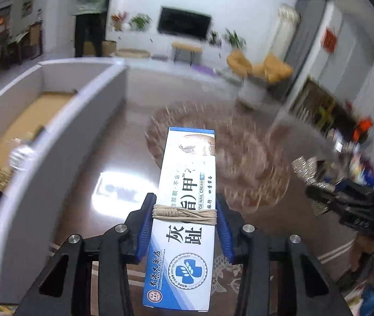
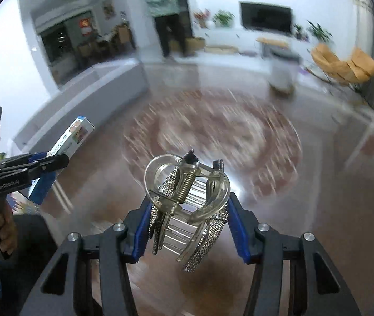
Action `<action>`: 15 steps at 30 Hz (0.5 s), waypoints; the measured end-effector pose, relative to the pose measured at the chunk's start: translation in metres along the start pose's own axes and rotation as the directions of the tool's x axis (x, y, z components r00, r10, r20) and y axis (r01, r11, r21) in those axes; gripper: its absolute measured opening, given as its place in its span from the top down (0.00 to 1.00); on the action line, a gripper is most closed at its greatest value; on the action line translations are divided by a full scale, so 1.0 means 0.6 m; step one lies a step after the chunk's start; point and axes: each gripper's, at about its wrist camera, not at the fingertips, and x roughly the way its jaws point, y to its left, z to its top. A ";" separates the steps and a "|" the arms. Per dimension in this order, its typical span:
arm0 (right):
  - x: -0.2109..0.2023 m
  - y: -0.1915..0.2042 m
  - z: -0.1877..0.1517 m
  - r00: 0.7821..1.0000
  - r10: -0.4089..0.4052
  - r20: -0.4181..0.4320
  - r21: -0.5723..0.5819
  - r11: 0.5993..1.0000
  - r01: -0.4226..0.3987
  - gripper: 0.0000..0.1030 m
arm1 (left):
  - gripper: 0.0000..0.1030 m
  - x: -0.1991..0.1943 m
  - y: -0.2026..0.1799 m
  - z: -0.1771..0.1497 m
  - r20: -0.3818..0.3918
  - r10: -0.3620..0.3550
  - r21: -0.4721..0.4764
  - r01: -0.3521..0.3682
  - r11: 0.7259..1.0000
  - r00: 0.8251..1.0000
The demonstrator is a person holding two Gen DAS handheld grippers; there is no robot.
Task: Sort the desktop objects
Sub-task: 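Carry the box and hair clip over the bin and open both grippers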
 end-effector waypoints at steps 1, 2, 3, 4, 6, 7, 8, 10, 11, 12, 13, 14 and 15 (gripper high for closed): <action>-0.007 0.018 0.023 1.000 0.021 0.020 -0.022 1.000 -0.020 0.48 | 0.58 -0.037 0.028 0.023 0.036 0.003 -0.027 -0.002 1.000 0.999; -0.014 0.040 0.050 0.998 0.046 0.040 -0.050 0.998 -0.044 0.48 | 0.58 -0.064 0.052 0.039 0.062 0.014 -0.045 -0.011 0.999 0.998; -0.019 0.068 0.079 0.995 0.074 0.063 -0.083 0.994 -0.069 0.48 | 0.58 -0.084 0.069 0.048 0.077 0.023 -0.057 -0.019 0.998 0.997; -0.022 0.091 0.100 0.992 0.097 0.077 -0.109 0.990 -0.088 0.48 | 0.58 -0.118 0.109 0.069 0.102 0.048 -0.090 -0.039 0.995 0.994; -0.021 0.162 0.156 0.981 0.164 0.105 -0.184 0.973 -0.142 0.48 | 0.58 -0.154 0.166 0.092 0.120 0.101 -0.132 -0.085 0.988 0.988; -0.017 0.190 0.174 0.976 0.189 0.111 -0.208 0.964 -0.163 0.48 | 0.58 -0.171 0.204 0.105 0.120 0.154 -0.152 -0.135 0.979 0.981; -0.009 0.223 0.194 0.969 0.220 0.113 -0.231 0.954 -0.190 0.48 | 0.58 -0.180 0.230 0.112 0.114 0.191 -0.165 -0.171 0.971 0.975; 0.013 0.296 0.229 0.952 0.288 0.104 -0.278 0.927 -0.250 0.48 | 0.58 -0.187 0.288 0.122 0.085 0.245 -0.209 -0.223 0.952 0.966; 0.028 0.336 0.242 0.944 0.316 0.095 -0.302 0.913 -0.275 0.48 | 0.58 -0.182 0.328 0.124 0.050 0.272 -0.238 -0.253 0.938 0.961; 0.047 0.373 0.251 0.937 0.340 0.081 -0.324 0.898 -0.298 0.48 | 0.58 -0.177 0.344 0.122 0.033 0.286 -0.250 -0.270 0.930 0.958; 0.071 0.414 0.260 0.929 0.365 0.056 -0.345 0.881 -0.325 0.48 | 0.58 -0.163 0.373 0.120 -0.004 0.309 -0.264 -0.299 0.917 0.951; 0.093 0.444 0.263 0.924 0.381 0.030 -0.356 0.868 -0.346 0.48 | 0.58 -0.148 0.395 0.116 -0.036 0.321 -0.273 -0.319 0.908 0.946; 0.121 0.476 0.265 0.919 0.395 -0.004 -0.364 0.855 -0.369 0.48 | 0.58 -0.137 0.406 0.111 -0.057 0.326 -0.275 -0.328 0.904 0.944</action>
